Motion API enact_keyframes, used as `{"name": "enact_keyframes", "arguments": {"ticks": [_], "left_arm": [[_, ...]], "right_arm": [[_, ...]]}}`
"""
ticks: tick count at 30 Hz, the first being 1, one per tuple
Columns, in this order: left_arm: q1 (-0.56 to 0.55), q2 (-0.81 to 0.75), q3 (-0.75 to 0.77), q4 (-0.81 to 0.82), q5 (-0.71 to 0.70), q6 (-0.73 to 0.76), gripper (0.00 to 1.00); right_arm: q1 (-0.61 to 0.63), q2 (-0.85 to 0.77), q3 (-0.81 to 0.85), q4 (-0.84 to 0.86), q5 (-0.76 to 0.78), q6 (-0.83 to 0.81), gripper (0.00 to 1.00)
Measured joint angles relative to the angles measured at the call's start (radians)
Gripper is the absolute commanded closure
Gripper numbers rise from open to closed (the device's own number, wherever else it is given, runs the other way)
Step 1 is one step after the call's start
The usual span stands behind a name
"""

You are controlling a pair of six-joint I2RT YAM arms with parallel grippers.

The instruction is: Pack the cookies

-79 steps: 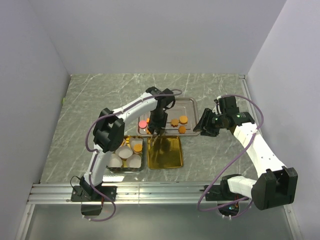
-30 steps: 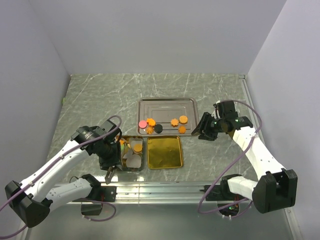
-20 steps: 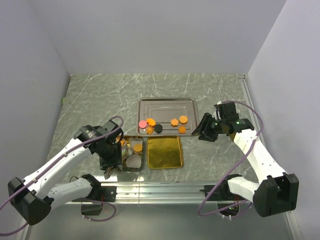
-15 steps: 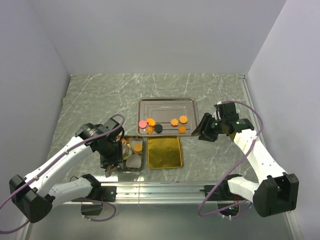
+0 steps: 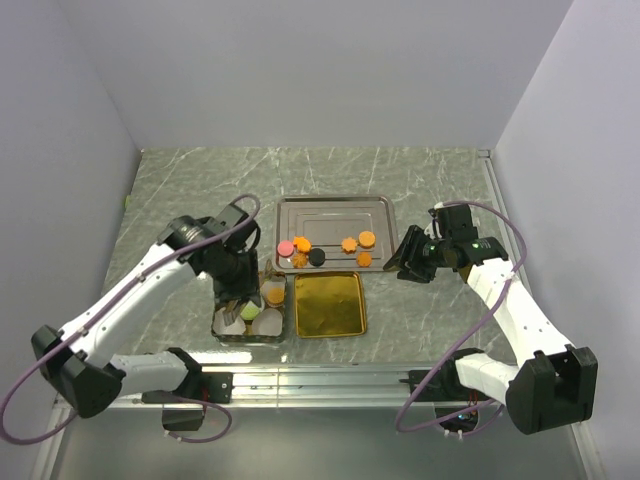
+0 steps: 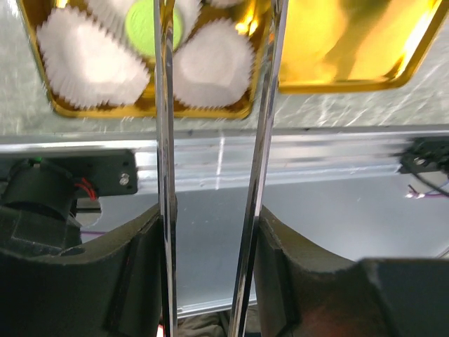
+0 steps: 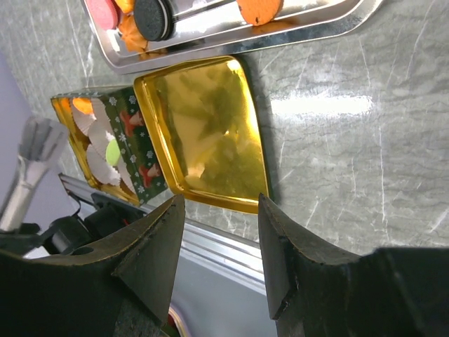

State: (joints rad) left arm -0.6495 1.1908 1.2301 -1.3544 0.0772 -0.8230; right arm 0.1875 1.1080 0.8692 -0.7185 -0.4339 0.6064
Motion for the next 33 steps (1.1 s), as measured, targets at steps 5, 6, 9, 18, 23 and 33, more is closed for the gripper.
{"name": "enact_keyframes", "arguments": {"ticks": [5,6,9,18,23,33], "left_arm": [[0.0,0.133,0.127,0.004,-0.009,0.04,0.51],[0.0,0.17,0.158,0.003,-0.009,0.051,0.51],[-0.005,0.259,0.226,0.013,-0.004,0.075,0.51],[-0.076,0.489,0.354,0.076,0.051,0.121,0.51],[-0.102,0.639,0.51,0.095,0.069,0.149,0.49],[-0.118,0.819,0.644,0.144,0.09,0.19,0.48]], "right_arm": [[0.0,0.0,0.0,-0.002,0.004,-0.006,0.47],[0.0,0.0,0.0,-0.003,0.004,-0.008,0.47],[0.0,0.0,0.002,-0.011,0.01,-0.018,0.46],[0.0,0.0,0.049,-0.044,0.039,-0.045,0.46],[-0.002,0.0,0.05,-0.064,0.05,-0.053,0.46],[-0.019,0.0,0.068,-0.087,0.075,-0.073,0.45]]}}
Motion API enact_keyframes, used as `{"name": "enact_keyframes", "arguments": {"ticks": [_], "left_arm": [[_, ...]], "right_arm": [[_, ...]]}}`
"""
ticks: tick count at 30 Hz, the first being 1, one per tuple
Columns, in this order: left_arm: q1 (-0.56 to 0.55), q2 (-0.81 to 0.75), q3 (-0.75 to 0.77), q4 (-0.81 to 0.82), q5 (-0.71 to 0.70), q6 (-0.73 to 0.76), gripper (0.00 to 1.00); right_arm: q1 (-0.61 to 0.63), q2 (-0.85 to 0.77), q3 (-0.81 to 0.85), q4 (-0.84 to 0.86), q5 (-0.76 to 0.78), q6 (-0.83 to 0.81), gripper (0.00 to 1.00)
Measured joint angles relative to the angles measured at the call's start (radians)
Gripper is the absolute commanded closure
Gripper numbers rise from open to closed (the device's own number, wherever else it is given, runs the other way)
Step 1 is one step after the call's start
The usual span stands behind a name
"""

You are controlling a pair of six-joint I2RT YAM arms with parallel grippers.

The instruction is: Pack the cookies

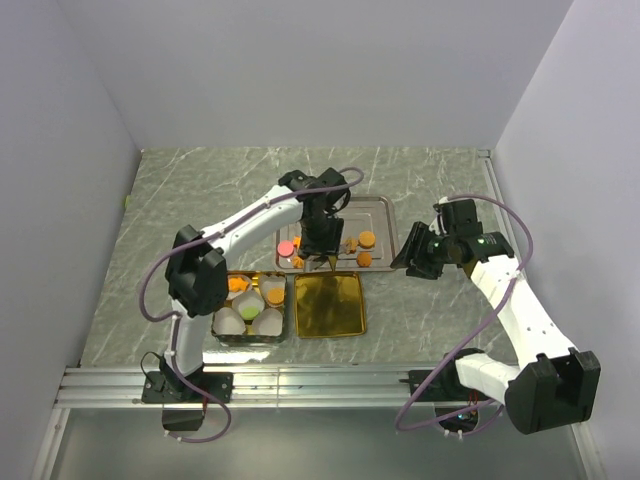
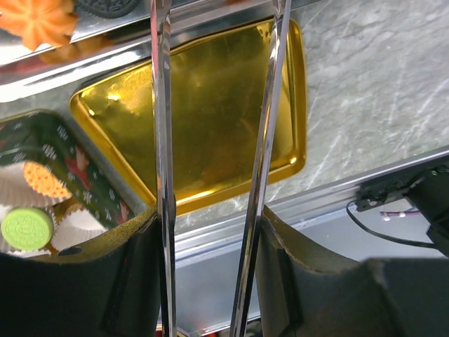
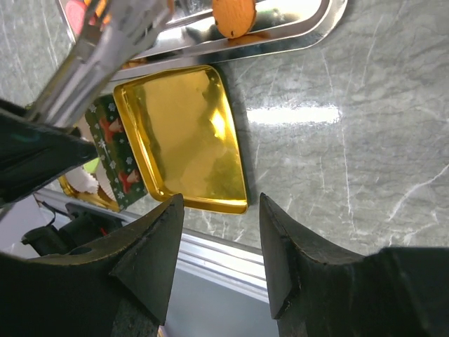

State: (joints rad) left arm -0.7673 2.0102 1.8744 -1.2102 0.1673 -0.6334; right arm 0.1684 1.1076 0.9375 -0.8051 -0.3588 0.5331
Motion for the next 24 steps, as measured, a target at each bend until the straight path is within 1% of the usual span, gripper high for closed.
{"name": "enact_keyframes", "arguments": {"ticks": [12,24], "left_arm": [[-0.012,0.075,0.013,0.024,0.028,0.038,0.48],[-0.026,0.154,0.08,0.014,-0.001,0.044,0.49]], "right_arm": [[-0.022,0.0,-0.001,-0.001,0.0,-0.004,0.45],[-0.033,0.0,-0.008,0.001,-0.001,-0.008,0.45]]}}
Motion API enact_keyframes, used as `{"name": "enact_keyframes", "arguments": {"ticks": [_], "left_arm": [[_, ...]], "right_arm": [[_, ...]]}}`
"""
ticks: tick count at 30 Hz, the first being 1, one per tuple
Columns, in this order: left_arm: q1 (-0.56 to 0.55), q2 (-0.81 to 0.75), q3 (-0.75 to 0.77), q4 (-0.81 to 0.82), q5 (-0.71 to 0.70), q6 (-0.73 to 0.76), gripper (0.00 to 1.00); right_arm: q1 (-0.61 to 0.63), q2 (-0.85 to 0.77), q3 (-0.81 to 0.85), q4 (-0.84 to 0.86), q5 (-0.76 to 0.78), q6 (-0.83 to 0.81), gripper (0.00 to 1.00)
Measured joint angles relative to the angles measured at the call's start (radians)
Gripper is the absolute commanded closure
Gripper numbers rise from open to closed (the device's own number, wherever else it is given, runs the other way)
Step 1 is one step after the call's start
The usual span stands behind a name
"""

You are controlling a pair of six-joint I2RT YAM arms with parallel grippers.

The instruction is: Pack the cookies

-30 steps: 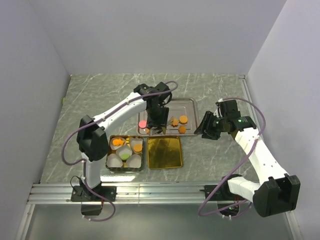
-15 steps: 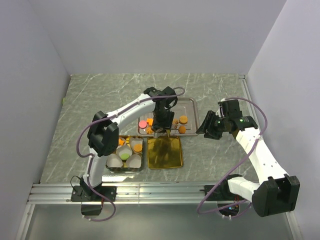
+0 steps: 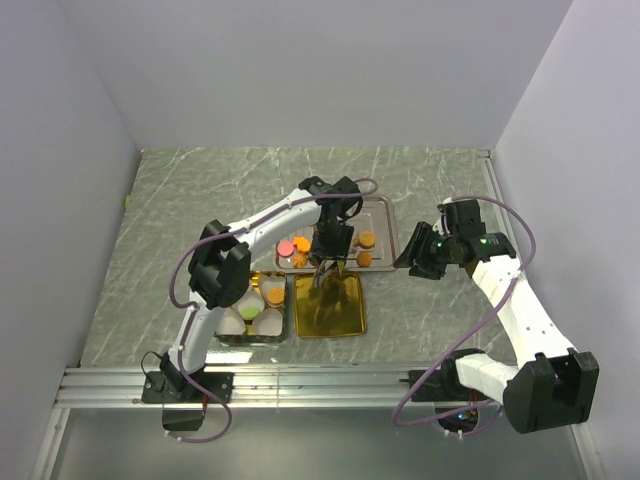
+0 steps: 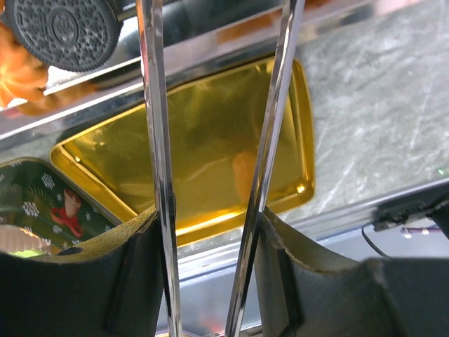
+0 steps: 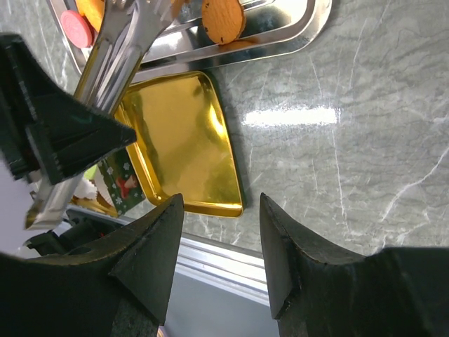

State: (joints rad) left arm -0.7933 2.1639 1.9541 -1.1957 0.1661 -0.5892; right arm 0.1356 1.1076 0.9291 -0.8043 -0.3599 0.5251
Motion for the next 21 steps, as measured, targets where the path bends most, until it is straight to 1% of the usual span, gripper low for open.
{"name": "enact_keyframes", "arguments": {"ticks": [2,10,21], "left_arm": [[0.0,0.015,0.009,-0.002,-0.007,0.002,0.49],[-0.003,0.03,0.02,-0.016,-0.032,0.002,0.57],[-0.002,0.026,0.063,-0.045,-0.072,0.002,0.58]], "right_arm": [[-0.002,0.0,0.0,0.0,-0.001,-0.001,0.45],[-0.006,0.0,-0.004,0.004,-0.012,-0.003,0.45],[-0.008,0.0,-0.005,0.009,-0.036,0.001,0.45]]}}
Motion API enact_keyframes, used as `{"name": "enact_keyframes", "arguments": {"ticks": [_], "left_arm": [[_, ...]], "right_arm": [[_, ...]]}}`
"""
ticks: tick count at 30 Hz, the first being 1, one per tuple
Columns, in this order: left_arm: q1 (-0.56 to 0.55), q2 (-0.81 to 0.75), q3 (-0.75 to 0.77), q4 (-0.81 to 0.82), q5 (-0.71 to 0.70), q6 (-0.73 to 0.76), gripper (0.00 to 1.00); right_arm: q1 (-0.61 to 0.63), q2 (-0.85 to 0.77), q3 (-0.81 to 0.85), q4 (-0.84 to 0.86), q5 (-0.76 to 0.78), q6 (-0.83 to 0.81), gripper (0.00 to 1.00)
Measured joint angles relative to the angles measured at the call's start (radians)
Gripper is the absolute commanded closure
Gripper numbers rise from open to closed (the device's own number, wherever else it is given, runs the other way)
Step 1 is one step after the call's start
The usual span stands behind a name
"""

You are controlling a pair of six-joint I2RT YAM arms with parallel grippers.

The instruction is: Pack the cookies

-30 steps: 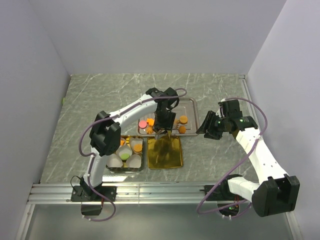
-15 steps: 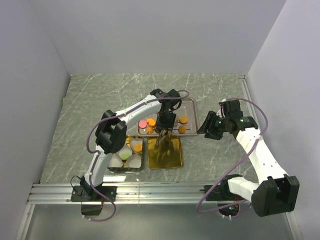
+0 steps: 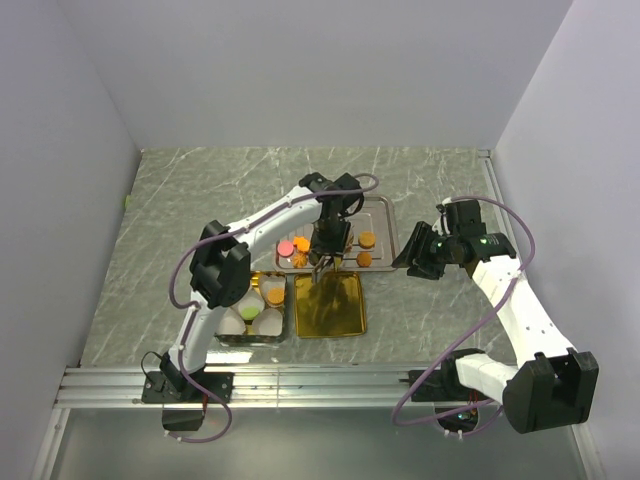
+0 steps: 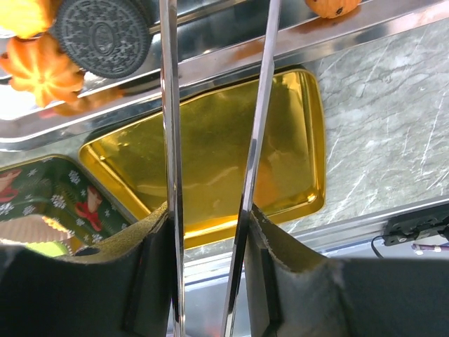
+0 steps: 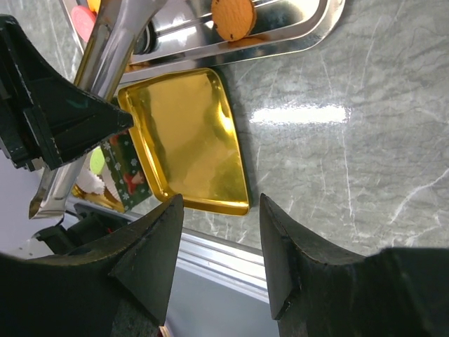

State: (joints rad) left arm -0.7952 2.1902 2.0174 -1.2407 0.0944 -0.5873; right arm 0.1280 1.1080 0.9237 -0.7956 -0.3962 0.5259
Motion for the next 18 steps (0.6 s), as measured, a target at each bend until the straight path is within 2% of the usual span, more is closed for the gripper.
{"name": "enact_keyframes", "arguments": {"ticks": [6,11,18], "left_arm": [[0.012,-0.051,0.001,-0.03,-0.018,-0.006,0.58],[0.021,-0.185,-0.027,-0.058,-0.044,-0.019,0.58],[0.022,-0.53,-0.288,-0.078,-0.07,-0.09,0.56]], "right_arm": [[-0.002,0.001,0.0,0.005,-0.016,0.002,0.45],[-0.002,0.01,0.0,0.006,-0.021,0.001,0.45],[-0.002,0.04,0.0,0.018,-0.045,0.002,0.45]]}}
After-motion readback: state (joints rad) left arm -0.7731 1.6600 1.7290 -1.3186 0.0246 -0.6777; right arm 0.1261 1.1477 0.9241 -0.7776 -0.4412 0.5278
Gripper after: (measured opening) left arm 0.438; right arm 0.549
